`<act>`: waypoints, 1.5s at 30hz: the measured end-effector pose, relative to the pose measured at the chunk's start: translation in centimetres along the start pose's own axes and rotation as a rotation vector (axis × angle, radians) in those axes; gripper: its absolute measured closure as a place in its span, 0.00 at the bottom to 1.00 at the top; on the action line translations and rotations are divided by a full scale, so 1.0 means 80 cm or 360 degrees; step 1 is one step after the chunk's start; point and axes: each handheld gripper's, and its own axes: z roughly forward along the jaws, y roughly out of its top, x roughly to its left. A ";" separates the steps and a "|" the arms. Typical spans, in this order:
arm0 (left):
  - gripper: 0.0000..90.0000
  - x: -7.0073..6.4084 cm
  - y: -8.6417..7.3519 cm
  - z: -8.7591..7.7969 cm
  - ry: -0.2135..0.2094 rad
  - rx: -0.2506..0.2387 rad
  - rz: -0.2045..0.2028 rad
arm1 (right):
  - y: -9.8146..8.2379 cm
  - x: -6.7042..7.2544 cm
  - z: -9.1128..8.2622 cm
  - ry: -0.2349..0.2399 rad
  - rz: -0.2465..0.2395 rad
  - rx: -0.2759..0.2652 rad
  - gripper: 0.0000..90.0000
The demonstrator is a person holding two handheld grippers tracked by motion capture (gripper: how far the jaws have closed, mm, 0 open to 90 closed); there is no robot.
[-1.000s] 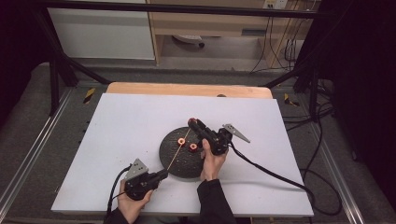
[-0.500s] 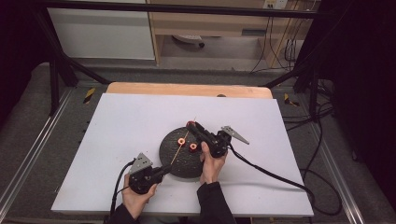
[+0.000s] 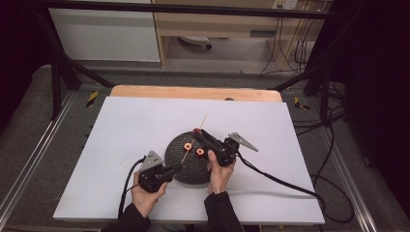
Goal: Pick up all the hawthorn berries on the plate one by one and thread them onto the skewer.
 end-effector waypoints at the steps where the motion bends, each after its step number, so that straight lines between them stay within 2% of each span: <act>1: 0.98 0.000 0.002 0.001 0.0000 -0.0004 0.0000 | 0.000 0.000 0.000 0.0001 0.0001 0.0008 0.68; 21: 0.98 -0.002 0.029 0.018 -0.0007 0.0001 0.0047 | -0.016 0.006 -0.010 0.0026 -0.0028 0.0107 0.68; 32: 0.98 0.000 0.027 0.020 -0.0019 0.0009 0.0062 | -0.020 0.005 -0.012 0.0015 -0.0054 0.0168 0.67; 39: 0.98 0.013 0.022 0.006 0.0016 0.0014 0.0083 | -0.010 0.004 -0.019 -0.0002 -0.0133 0.0232 0.52; 45: 0.98 0.026 0.012 -0.011 0.0058 0.0055 0.0131 | 0.003 -0.003 -0.032 -0.0046 -0.0221 0.0344 0.33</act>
